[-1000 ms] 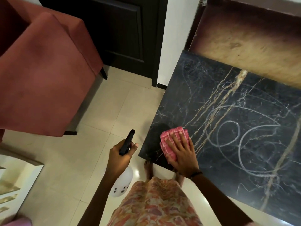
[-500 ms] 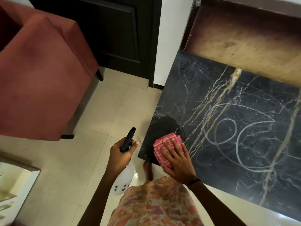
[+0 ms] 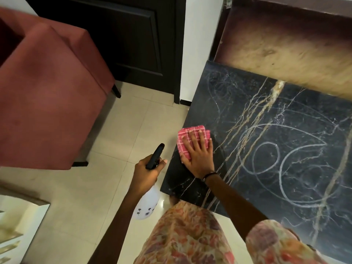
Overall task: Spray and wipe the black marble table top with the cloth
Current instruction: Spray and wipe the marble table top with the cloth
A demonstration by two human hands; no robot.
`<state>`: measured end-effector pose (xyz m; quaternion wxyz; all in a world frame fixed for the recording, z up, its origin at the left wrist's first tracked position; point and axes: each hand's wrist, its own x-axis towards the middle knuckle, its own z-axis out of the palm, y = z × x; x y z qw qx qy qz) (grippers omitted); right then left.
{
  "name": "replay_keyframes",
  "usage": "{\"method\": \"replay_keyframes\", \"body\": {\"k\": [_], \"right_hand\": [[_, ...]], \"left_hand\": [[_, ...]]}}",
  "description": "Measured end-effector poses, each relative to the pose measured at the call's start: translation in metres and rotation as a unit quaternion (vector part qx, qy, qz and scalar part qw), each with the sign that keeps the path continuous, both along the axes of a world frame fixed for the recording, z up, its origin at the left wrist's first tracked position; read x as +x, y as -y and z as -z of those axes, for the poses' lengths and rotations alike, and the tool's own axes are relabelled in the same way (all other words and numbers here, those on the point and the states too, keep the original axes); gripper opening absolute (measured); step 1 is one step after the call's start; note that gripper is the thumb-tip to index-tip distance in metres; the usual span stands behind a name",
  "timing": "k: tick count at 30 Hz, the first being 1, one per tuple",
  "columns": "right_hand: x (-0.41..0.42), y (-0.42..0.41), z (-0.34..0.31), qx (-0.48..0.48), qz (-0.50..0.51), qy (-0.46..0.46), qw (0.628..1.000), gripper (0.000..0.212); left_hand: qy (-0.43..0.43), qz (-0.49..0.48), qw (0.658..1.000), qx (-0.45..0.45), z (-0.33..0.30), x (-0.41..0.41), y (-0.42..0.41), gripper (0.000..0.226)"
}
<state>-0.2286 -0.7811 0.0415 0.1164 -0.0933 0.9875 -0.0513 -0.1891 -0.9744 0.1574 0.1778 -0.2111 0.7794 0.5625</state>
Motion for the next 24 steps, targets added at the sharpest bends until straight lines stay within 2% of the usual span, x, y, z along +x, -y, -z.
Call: {"method": "replay_keyframes", "body": {"k": [4, 8, 13, 18, 21, 24], "right_hand": [[0.042, -0.004, 0.002, -0.015, -0.107, 0.002, 0.994, 0.064], [0.060, -0.056, 0.000, 0.004, -0.183, -0.011, 0.983, 0.065], [0.003, -0.101, -0.002, 0.038, -0.087, 0.013, 0.995, 0.069], [-0.075, -0.066, -0.005, 0.014, -0.002, 0.018, 1.000, 0.068], [-0.079, -0.027, -0.004, 0.000, -0.026, -0.005, 1.000, 0.068], [-0.047, -0.012, -0.002, -0.015, -0.095, -0.004, 0.995, 0.067]], "left_hand": [[-0.004, 0.010, 1.000, 0.000, -0.002, -0.017, -0.016, 0.021], [0.000, 0.011, 1.000, 0.016, -0.002, -0.035, -0.027, 0.018], [-0.002, 0.007, 1.000, 0.017, 0.000, -0.052, -0.034, 0.015], [-0.006, -0.018, 1.000, 0.022, 0.002, -0.066, -0.032, 0.012], [-0.013, -0.026, 1.000, 0.009, 0.002, -0.073, -0.034, 0.014], [-0.017, -0.027, 0.999, -0.001, 0.000, -0.080, -0.040, 0.018]]}}
